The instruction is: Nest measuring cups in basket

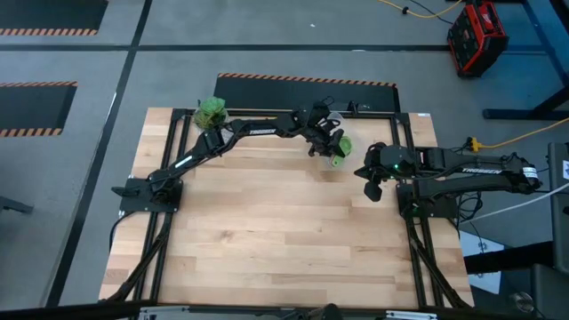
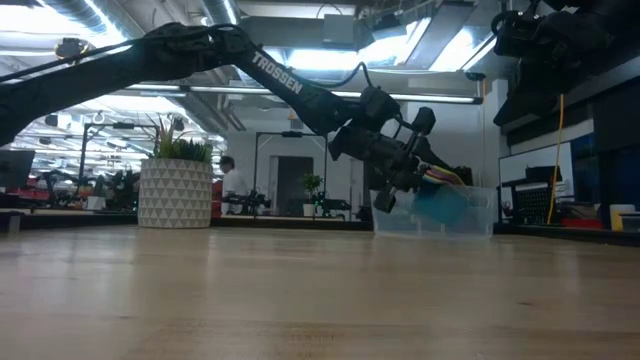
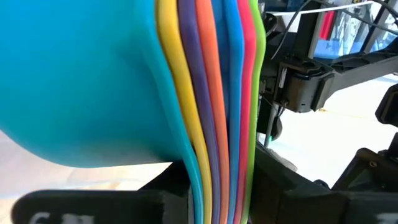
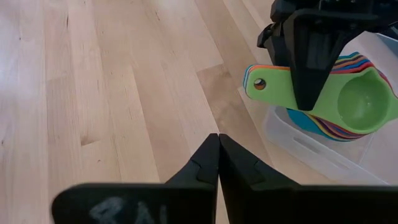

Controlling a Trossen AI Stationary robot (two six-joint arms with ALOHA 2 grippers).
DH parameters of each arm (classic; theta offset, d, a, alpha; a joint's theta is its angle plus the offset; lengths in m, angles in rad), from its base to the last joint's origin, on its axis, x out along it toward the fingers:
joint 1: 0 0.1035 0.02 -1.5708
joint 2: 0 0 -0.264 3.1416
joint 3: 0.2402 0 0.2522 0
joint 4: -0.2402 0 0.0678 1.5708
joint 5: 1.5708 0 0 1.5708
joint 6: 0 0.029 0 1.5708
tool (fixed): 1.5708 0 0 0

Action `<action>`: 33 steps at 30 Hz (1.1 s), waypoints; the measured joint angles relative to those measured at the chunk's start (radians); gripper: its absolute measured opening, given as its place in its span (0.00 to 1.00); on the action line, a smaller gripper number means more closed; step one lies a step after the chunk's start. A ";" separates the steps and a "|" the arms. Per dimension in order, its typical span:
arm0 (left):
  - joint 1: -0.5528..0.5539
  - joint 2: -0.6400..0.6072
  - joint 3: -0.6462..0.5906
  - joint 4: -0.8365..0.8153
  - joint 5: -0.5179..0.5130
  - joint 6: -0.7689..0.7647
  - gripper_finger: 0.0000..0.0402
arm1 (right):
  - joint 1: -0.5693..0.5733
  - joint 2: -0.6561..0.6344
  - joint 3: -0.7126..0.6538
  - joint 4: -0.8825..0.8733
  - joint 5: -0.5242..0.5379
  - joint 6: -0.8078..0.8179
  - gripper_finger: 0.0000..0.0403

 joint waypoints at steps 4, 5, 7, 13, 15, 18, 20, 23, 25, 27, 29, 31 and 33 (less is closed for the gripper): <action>-0.008 0.000 0.000 -0.001 -0.033 0.000 0.22 | 0.000 0.000 0.000 0.000 0.000 0.000 0.03; -0.010 0.000 0.000 0.000 -0.043 0.000 0.23 | 0.000 0.000 0.000 0.000 0.000 0.000 0.03; -0.010 0.000 0.000 0.001 -0.045 0.000 0.23 | 0.000 0.000 0.000 0.000 0.000 0.000 0.03; -0.009 0.000 0.000 0.001 -0.045 0.000 0.24 | 0.000 0.000 0.000 0.000 0.000 0.000 0.03; -0.009 0.000 0.000 0.001 -0.045 0.000 0.24 | 0.000 0.000 0.000 0.000 0.000 -0.001 0.03; -0.008 0.000 0.000 0.001 -0.046 0.000 0.25 | 0.000 0.000 0.000 0.000 0.000 -0.001 0.03; -0.008 0.000 0.000 0.000 -0.046 0.000 0.25 | 0.000 0.000 0.000 0.000 0.000 -0.001 0.03; -0.008 0.000 0.000 0.000 -0.046 0.000 0.26 | 0.000 0.000 0.000 0.000 0.000 -0.004 0.03; -0.008 0.000 0.000 0.000 -0.046 0.000 0.26 | 0.000 0.000 0.000 0.004 0.011 -0.023 0.03; -0.008 0.000 0.000 0.000 -0.046 0.000 0.26 | 0.000 0.000 0.000 0.024 0.054 -0.048 0.03; -0.008 0.000 0.000 -0.001 -0.045 0.000 0.26 | -0.003 0.000 0.000 0.048 0.116 -0.052 0.03; -0.008 0.000 0.000 -0.001 -0.045 0.000 0.26 | -0.017 0.000 0.000 0.072 0.168 -0.053 0.03; -0.008 0.000 0.000 -0.001 -0.045 0.000 0.26 | -0.037 0.000 0.000 0.092 0.197 -0.055 0.03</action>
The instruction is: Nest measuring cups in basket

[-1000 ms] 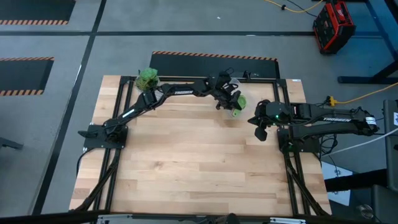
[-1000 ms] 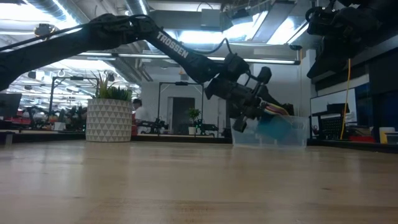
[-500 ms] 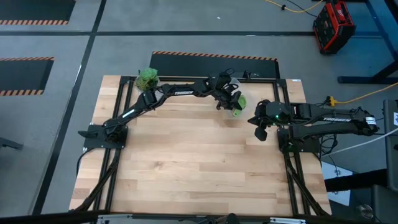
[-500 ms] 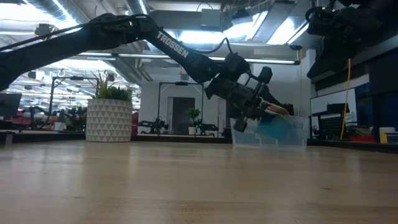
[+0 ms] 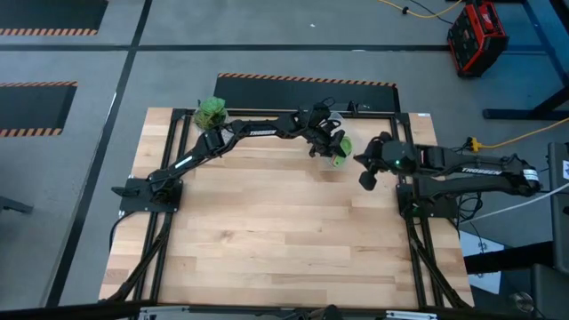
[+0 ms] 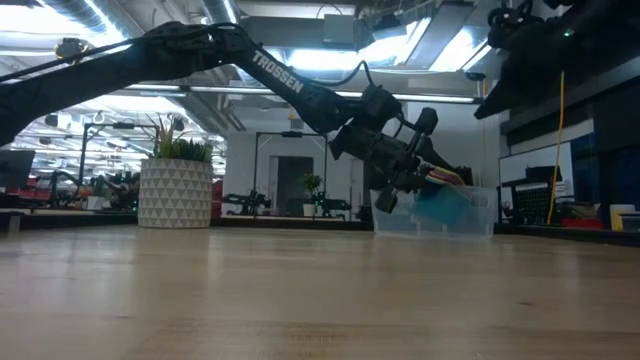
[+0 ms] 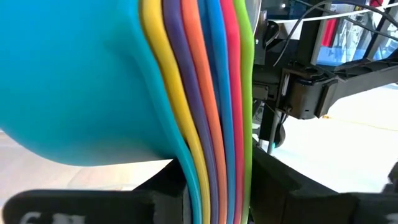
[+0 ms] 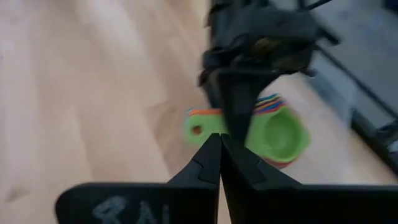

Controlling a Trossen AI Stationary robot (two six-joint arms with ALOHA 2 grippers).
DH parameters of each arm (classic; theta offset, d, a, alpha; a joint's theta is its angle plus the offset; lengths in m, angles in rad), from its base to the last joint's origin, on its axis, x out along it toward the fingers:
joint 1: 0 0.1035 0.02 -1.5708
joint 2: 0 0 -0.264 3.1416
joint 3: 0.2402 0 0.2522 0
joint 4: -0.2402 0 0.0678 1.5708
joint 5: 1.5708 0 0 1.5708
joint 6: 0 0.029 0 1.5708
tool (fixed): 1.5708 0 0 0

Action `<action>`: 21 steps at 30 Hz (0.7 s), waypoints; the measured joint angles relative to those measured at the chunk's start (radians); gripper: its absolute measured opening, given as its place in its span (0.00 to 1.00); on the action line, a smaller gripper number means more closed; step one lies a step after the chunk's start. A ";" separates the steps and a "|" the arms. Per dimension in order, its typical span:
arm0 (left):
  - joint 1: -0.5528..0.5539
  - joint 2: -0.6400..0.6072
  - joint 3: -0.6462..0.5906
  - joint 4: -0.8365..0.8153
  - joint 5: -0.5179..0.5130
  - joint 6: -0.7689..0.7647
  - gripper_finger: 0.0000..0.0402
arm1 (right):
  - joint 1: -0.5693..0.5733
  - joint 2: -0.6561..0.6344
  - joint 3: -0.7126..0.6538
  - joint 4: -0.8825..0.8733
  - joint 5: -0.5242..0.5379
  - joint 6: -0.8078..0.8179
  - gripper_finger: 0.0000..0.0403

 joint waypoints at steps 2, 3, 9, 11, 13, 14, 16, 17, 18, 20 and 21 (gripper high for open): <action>0.000 0.000 0.000 0.000 0.000 0.000 0.26 | -0.024 0.001 0.000 0.023 0.023 -0.027 0.03; 0.000 0.000 0.000 0.000 0.000 0.000 0.26 | -0.037 0.002 0.000 0.035 0.031 -0.047 0.03; 0.000 0.000 0.000 0.000 0.001 0.000 0.26 | -0.135 0.010 0.000 0.066 0.023 -0.079 0.06; 0.000 0.000 0.000 0.000 0.001 0.000 0.26 | -0.178 0.021 0.000 0.068 -0.007 -0.079 0.11; 0.000 0.000 0.000 0.000 0.002 0.000 0.26 | -0.222 0.036 0.000 0.067 -0.037 -0.078 0.17; 0.000 0.000 0.000 0.000 0.002 0.000 0.26 | -0.244 0.045 0.000 0.067 -0.047 -0.077 0.20; 0.000 0.000 0.001 0.000 0.002 0.000 0.26 | -0.288 0.069 0.000 0.068 -0.049 -0.074 0.25; 0.000 0.000 0.001 0.000 0.002 0.000 0.26 | -0.316 0.082 0.000 0.068 -0.050 -0.073 0.27; 0.000 0.000 0.001 0.000 0.002 0.000 0.26 | -0.343 0.096 0.000 0.069 -0.049 -0.073 0.29; 0.000 0.000 0.001 0.000 0.002 0.000 0.26 | -0.402 0.127 0.000 0.072 -0.053 -0.075 0.32; 0.000 0.000 0.001 0.000 0.002 0.000 0.26 | -0.433 0.144 0.000 0.078 -0.067 -0.075 0.32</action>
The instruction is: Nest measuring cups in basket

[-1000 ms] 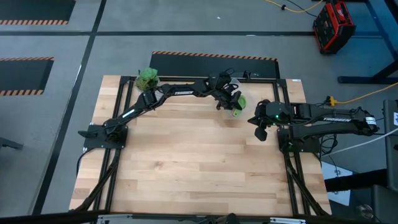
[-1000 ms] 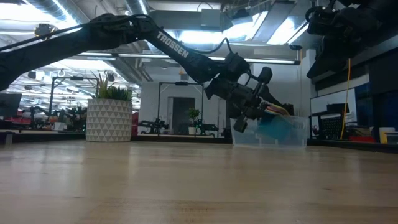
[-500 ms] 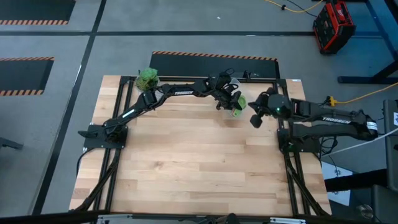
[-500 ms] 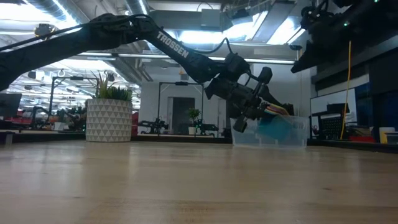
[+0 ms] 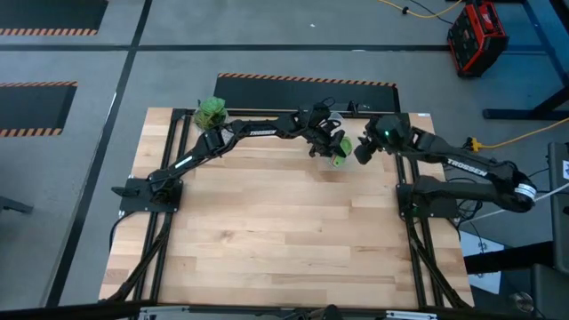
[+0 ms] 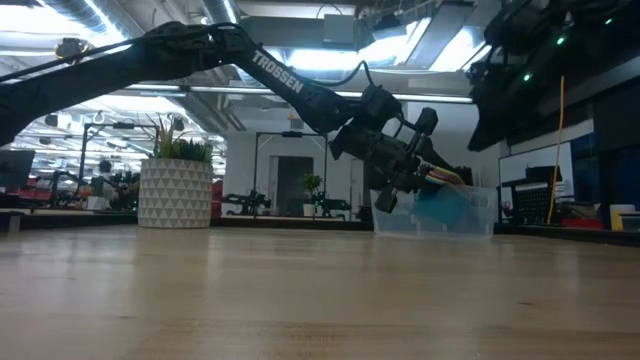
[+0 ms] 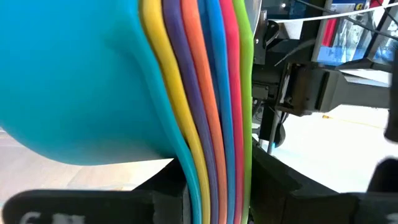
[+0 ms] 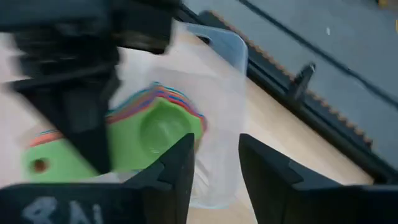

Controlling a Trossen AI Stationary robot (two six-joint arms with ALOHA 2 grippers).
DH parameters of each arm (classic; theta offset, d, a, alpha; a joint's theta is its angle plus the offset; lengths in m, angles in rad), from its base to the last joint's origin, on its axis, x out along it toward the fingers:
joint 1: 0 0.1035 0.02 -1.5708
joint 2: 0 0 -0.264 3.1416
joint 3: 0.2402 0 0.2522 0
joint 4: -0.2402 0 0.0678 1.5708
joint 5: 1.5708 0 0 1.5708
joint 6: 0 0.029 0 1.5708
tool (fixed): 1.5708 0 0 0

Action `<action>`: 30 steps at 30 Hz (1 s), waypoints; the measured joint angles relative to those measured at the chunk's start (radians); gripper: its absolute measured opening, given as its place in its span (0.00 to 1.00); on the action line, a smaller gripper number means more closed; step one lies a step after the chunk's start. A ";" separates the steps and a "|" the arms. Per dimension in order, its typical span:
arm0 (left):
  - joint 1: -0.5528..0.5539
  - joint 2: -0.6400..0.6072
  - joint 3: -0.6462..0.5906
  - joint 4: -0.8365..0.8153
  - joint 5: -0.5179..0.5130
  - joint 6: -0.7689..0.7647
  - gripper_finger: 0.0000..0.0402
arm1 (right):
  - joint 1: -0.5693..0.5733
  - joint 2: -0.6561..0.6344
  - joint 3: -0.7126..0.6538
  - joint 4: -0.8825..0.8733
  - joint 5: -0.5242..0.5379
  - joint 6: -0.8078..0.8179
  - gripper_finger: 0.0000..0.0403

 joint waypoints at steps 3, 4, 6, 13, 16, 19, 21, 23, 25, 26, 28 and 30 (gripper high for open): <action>0.000 0.000 0.000 0.000 0.000 0.000 0.26 | -0.096 0.055 0.000 0.028 -0.079 -0.003 0.33; 0.000 0.000 0.000 0.000 0.000 0.000 0.26 | -0.128 0.074 0.000 0.039 -0.113 -0.001 0.33; 0.000 0.000 0.000 0.000 0.000 0.000 0.26 | -0.182 0.111 0.000 0.056 -0.170 -0.001 0.33; 0.000 0.000 0.000 0.000 0.000 0.000 0.26 | -0.318 0.244 0.000 0.109 -0.218 -0.011 0.33; 0.000 0.000 0.000 0.000 0.000 0.000 0.26 | -0.341 0.295 0.000 0.113 -0.247 -0.031 0.33; 0.000 0.000 0.000 -0.003 0.003 -0.002 0.26 | -0.349 0.325 0.000 0.132 -0.308 -0.032 0.33; 0.000 0.000 0.000 -0.002 0.003 -0.002 0.26 | -0.349 0.333 0.000 0.144 -0.313 -0.050 0.33; 0.000 0.000 0.000 -0.003 0.003 -0.002 0.26 | -0.349 0.333 0.000 0.149 -0.311 -0.054 0.33; 0.000 0.000 0.000 -0.003 0.003 -0.002 0.26 | -0.349 0.333 0.000 0.158 -0.311 -0.054 0.33; 0.000 0.000 0.000 -0.003 0.003 -0.002 0.26 | -0.349 0.333 0.000 0.160 -0.312 -0.054 0.33; 0.000 0.000 0.000 -0.003 0.003 -0.002 0.26 | -0.349 0.333 0.000 0.165 -0.313 -0.057 0.33; 0.000 0.000 0.000 -0.002 0.002 -0.002 0.26 | -0.349 0.333 0.005 0.162 -0.313 -0.057 0.33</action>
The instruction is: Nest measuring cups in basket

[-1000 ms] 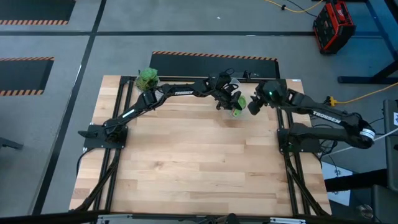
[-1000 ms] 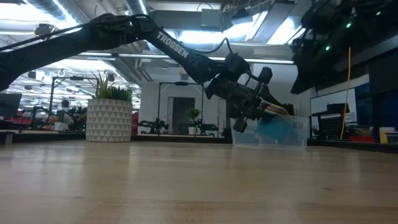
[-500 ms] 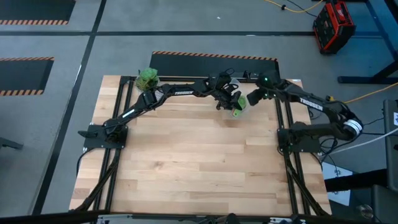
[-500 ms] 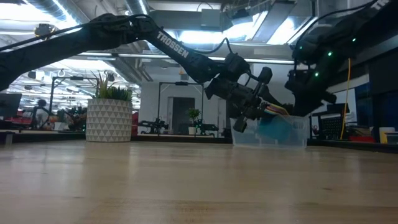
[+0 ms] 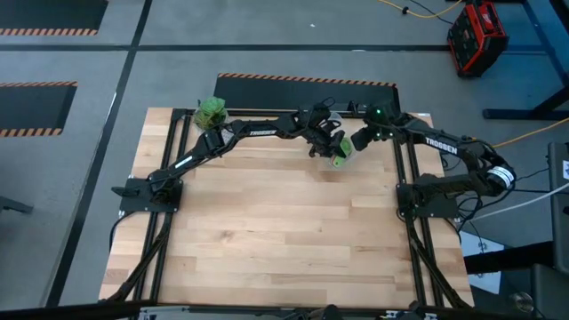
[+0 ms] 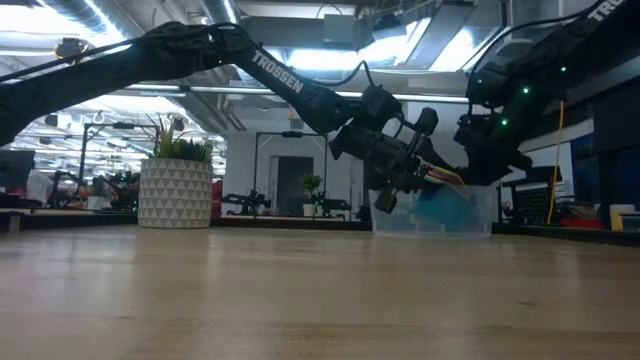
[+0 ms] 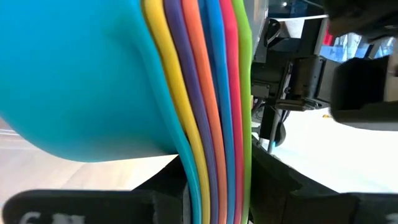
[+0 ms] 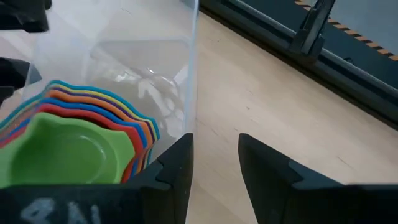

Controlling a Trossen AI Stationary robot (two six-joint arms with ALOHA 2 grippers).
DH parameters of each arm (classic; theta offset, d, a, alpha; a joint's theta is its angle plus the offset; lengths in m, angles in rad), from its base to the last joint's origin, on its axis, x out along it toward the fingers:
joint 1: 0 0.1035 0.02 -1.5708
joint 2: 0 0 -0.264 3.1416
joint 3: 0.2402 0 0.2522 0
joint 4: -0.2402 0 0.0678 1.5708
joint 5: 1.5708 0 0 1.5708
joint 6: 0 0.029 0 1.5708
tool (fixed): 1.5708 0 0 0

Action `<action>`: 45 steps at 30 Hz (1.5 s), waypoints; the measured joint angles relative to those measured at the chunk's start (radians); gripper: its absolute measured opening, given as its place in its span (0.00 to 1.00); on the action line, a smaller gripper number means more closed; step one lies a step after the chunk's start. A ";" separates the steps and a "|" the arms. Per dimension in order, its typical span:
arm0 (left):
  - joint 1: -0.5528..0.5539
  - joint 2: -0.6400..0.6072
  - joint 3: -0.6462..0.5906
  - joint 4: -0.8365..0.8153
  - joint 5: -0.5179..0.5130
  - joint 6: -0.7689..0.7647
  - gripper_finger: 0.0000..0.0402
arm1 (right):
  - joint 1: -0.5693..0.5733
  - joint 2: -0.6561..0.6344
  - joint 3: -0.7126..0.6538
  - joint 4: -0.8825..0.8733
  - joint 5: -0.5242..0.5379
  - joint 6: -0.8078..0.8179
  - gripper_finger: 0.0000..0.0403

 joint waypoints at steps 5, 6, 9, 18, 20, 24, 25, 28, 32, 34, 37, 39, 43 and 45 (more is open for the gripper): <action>0.000 0.000 0.000 0.004 -0.004 0.003 0.26 | -0.004 0.000 0.071 -0.027 -0.008 -0.023 0.33; 0.000 0.000 0.000 0.004 -0.004 0.003 0.26 | -0.004 0.000 0.083 -0.037 -0.009 -0.023 0.33; 0.000 0.000 0.000 0.004 -0.004 0.003 0.26 | -0.004 0.000 0.101 -0.043 -0.009 -0.023 0.33; 0.000 0.000 0.000 0.003 -0.003 0.003 0.26 | -0.004 0.034 0.101 -0.095 -0.014 -0.025 0.33; 0.000 0.000 0.000 0.003 -0.003 0.003 0.26 | -0.004 0.053 0.101 -0.096 -0.014 -0.025 0.33; 0.000 0.000 0.000 0.003 -0.003 0.003 0.26 | -0.004 0.077 0.100 -0.097 -0.049 -0.037 0.33; 0.000 0.000 0.000 0.003 -0.003 0.003 0.26 | -0.004 0.080 0.100 -0.097 -0.068 -0.045 0.33; 0.000 0.000 0.000 0.003 -0.003 0.003 0.26 | -0.004 0.087 0.100 -0.094 -0.080 -0.046 0.33; 0.000 0.000 0.000 0.003 -0.003 0.002 0.26 | -0.004 0.097 0.100 -0.091 -0.023 -0.044 0.33; 0.000 0.000 0.000 0.003 -0.002 0.002 0.26 | -0.005 0.105 0.100 -0.094 -0.022 -0.044 0.33; 0.000 0.000 0.000 0.003 -0.002 0.002 0.26 | -0.005 0.119 0.100 -0.102 -0.037 -0.043 0.31; 0.000 0.000 0.000 0.003 -0.002 0.002 0.26 | -0.004 0.125 0.100 -0.104 -0.037 -0.043 0.27; 0.000 0.000 0.000 0.003 -0.003 0.022 0.26 | -0.005 0.127 0.100 -0.107 -0.037 -0.042 0.15; 0.000 0.000 0.000 0.003 -0.003 0.023 0.26 | -0.004 0.127 0.100 -0.109 -0.039 -0.041 0.09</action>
